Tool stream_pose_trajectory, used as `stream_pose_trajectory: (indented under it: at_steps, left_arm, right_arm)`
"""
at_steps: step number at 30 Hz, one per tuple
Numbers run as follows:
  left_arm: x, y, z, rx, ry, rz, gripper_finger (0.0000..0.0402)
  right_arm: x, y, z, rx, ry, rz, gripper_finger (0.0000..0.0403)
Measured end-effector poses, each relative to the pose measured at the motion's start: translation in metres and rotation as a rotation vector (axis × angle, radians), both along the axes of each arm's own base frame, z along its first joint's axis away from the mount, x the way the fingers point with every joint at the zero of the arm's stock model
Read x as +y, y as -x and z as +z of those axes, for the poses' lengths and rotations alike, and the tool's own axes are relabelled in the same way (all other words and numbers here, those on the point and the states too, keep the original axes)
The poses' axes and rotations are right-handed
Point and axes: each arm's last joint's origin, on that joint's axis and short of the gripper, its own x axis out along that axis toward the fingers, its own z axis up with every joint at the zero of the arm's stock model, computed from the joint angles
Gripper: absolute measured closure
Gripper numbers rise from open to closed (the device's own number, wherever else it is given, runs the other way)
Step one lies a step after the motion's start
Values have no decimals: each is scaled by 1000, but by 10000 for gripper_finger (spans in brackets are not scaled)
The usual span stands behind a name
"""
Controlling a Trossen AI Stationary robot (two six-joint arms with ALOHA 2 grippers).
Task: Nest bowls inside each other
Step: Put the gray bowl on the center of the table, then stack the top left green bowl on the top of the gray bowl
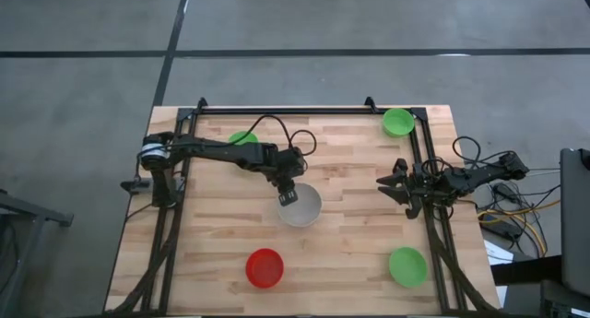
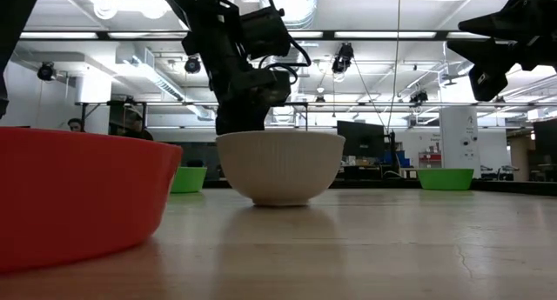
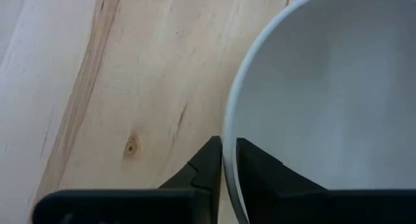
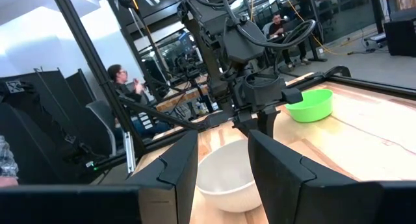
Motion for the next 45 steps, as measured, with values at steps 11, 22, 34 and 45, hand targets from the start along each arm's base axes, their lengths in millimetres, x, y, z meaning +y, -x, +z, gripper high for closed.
stream_pose_trajectory:
  at_steps: [11, 22, 34, 45]
  left_arm:
    - [8, 3, 9, -23, 0, 21, 296]
    - [9, 9, 34, -76, 1, -2, 283]
    - [10, 38, 87, -236, -14, 53, 284]
    - [5, 81, 113, -240, -42, 179, 284]
  right_arm:
    - [0, 0, 0, 0, 0, 0, 271]
    - [0, 0, 0, 0, 0, 0, 271]
    - [0, 0, 0, 0, 0, 0, 271]
    - [0, 0, 0, 0, 0, 0, 271]
